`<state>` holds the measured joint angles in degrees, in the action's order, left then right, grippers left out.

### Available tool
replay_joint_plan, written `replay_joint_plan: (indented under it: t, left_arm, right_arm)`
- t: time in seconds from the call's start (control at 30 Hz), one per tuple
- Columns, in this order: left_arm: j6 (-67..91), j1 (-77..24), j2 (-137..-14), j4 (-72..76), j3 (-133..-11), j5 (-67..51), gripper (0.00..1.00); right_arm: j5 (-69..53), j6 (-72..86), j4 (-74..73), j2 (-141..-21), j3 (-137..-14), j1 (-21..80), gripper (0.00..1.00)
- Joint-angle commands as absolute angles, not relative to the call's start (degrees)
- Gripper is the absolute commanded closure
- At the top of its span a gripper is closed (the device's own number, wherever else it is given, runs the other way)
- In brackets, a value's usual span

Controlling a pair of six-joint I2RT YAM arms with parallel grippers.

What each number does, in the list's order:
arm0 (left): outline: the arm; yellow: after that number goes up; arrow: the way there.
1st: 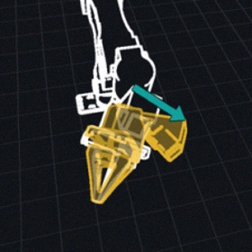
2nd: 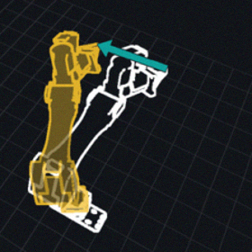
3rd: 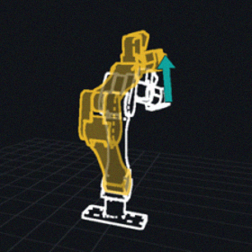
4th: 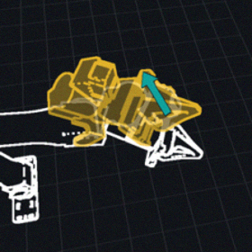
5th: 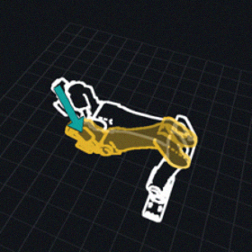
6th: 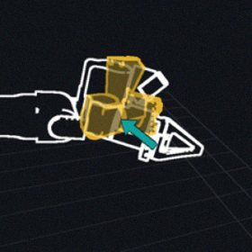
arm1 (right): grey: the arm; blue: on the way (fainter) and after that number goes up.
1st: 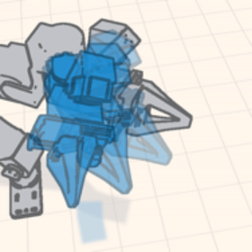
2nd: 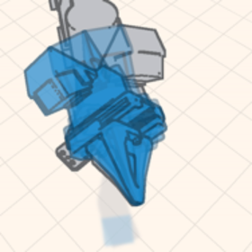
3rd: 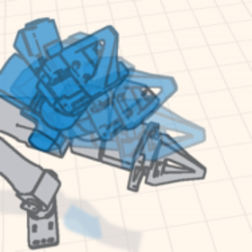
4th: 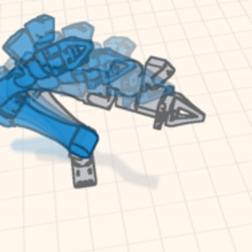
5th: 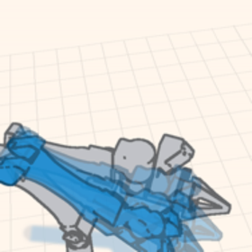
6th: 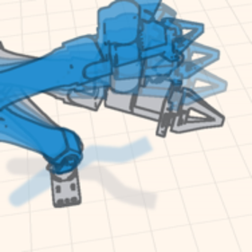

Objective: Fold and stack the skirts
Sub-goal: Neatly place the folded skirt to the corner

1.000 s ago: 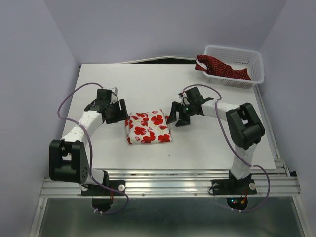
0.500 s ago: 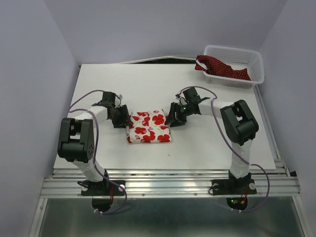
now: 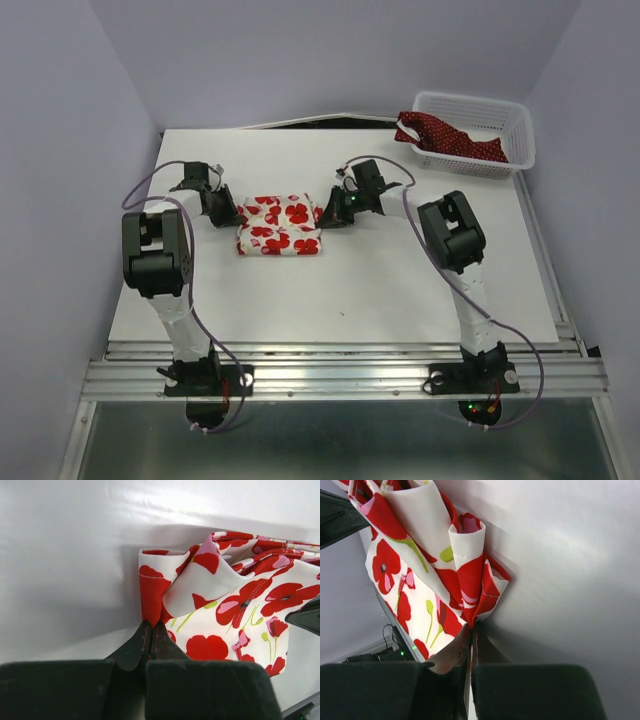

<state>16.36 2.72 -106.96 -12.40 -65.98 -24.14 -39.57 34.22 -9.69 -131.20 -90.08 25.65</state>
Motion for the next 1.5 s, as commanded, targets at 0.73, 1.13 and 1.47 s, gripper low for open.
replay_joint_plan:
  t: [0.73,1.13,1.47]
  left_arm:
    - [16.77,-13.79,-71.46,-18.89,-59.87,7.2,0.01]
    - [22.68,-21.44,-82.95,-18.64,-54.58,7.56,0.01]
    - [26.81,-23.38,-99.92,-18.54,-65.37,8.61,0.02]
  right_arm:
    - [-26.82,23.3,-11.51,-118.84,-100.21,20.21,0.0]
    - [-18.99,18.46,-14.68,-109.86,-91.85,17.31,0.0]
    - [-19.86,19.51,-15.29,-113.99,-94.39,16.26,0.0]
